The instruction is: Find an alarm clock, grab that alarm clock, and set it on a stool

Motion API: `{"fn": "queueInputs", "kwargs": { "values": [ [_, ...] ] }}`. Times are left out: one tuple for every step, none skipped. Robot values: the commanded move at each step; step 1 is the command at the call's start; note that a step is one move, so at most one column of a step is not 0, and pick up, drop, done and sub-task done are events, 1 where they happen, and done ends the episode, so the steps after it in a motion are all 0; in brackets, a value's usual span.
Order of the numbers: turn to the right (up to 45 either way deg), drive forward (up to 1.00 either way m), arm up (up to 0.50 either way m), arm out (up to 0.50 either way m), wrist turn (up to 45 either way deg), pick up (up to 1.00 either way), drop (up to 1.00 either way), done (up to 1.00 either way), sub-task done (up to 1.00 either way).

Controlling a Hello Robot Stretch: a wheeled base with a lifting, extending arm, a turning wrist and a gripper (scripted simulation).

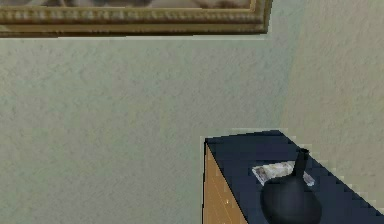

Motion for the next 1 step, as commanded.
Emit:
{"fn": "queueInputs", "kwargs": {
  "values": [
    [-45.0,0.0,0.0,0.0,0.0,0.0,0.0,0.0,0.0]
  ]
}}
